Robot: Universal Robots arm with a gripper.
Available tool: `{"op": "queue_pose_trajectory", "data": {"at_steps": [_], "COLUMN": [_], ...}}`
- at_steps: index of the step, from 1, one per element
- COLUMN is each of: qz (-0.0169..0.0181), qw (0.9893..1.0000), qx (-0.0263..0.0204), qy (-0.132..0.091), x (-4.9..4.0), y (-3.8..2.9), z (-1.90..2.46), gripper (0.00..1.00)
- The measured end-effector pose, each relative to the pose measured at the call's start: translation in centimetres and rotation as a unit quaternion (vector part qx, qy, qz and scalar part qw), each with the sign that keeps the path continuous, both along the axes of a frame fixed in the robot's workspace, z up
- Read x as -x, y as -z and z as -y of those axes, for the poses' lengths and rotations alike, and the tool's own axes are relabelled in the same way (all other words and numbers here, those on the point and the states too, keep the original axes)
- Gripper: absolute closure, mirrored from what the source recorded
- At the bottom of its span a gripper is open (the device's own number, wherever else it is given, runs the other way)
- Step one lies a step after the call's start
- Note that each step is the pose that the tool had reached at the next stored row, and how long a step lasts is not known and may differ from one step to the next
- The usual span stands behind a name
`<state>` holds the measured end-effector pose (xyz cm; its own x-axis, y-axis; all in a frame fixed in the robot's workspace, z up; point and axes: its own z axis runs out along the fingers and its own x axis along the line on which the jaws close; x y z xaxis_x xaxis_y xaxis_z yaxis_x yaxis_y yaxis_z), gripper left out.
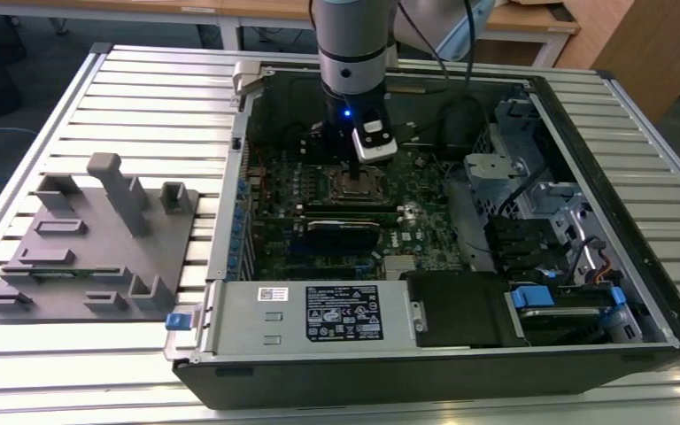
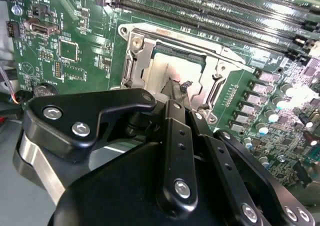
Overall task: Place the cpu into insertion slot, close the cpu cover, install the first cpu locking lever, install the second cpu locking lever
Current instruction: 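Install the first cpu locking lever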
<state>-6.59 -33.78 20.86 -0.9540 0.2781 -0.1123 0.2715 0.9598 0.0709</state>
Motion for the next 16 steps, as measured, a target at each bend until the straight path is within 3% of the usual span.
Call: {"op": "queue_pose_trajectory", "data": {"at_steps": [3,4,5,8,9,13,16], "qz": [-0.0007,-0.0048,-0.0109,-0.0384,-0.0419,-0.0444,-0.0444], "qw": [1.0,1.0,0.9999,0.9993,0.9991,0.999,0.9989], "qx": [0.0002,0.0002,0.0002,0.0002,0.0004,0.0003,0.0009], "qy": [0.0,0.0,0.0,0.0,0.0,0.0,-0.015], "x": [-0.01,-0.03,-0.07,-0.2,-0.21,-0.21,-0.25], "y": [0.01,0.04,0.07,0.13,0.12,0.13,0.14], "z": [0.01,0.01,0.01,0.0,0.01,0.01,0.01], "gripper": [0.9,0.9,0.9,0.9,0.9,0.9,0.9]}}
